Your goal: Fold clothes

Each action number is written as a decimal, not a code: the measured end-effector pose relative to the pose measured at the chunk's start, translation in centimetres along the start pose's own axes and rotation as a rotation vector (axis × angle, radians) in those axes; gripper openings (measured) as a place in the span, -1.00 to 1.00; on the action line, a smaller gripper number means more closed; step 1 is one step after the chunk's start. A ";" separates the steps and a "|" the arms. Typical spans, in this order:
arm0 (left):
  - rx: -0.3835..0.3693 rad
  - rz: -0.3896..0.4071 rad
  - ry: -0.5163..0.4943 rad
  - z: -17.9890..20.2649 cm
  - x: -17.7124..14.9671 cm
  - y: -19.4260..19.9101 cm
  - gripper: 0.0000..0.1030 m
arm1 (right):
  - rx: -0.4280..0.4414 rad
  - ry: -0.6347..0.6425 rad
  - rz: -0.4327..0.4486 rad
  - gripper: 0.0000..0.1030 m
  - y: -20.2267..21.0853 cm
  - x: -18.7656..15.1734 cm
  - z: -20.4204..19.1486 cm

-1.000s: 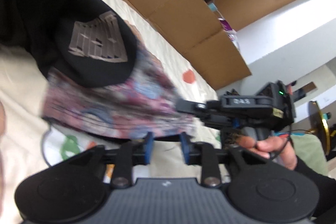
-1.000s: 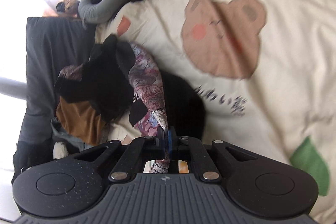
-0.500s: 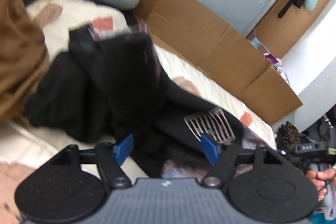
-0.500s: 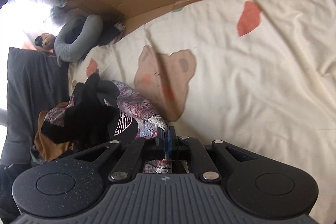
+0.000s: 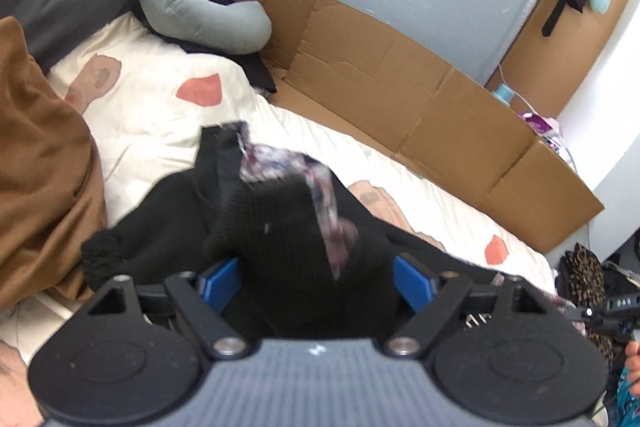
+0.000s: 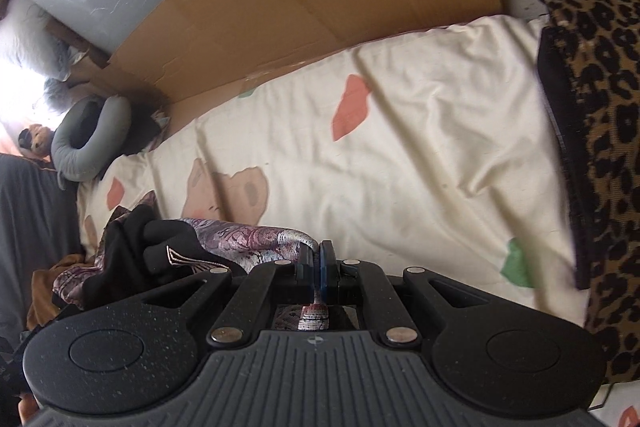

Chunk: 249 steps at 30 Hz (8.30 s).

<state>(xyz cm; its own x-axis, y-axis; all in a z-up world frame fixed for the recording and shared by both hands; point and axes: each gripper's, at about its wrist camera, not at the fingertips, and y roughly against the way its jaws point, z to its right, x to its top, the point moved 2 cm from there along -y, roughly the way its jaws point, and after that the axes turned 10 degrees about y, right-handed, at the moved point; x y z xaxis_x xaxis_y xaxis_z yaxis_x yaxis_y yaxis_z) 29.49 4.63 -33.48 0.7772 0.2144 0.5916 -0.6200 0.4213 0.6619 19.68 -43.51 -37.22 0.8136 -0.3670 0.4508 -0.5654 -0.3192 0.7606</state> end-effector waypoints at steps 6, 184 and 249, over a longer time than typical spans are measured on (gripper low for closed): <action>0.004 -0.008 -0.040 1.4 1.2 -2.0 0.71 | -0.062 -0.019 0.024 -1.00 1.3 -0.1 2.0; 0.186 -0.511 -0.043 -18.8 1.3 17.1 -0.95 | -0.177 0.216 -0.210 -1.00 6.4 -6.9 4.2; 0.203 -0.450 -0.058 -16.0 1.6 14.4 -0.36 | -0.091 0.492 -0.317 -0.50 4.0 -6.8 -3.6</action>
<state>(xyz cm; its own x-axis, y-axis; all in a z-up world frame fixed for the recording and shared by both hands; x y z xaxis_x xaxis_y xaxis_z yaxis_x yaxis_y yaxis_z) 23.49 25.14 -30.39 0.9689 -0.0013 0.2473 -0.2371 0.2797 0.9304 12.35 -39.15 -35.52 0.9206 0.1888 0.3420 -0.2882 -0.2627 0.9208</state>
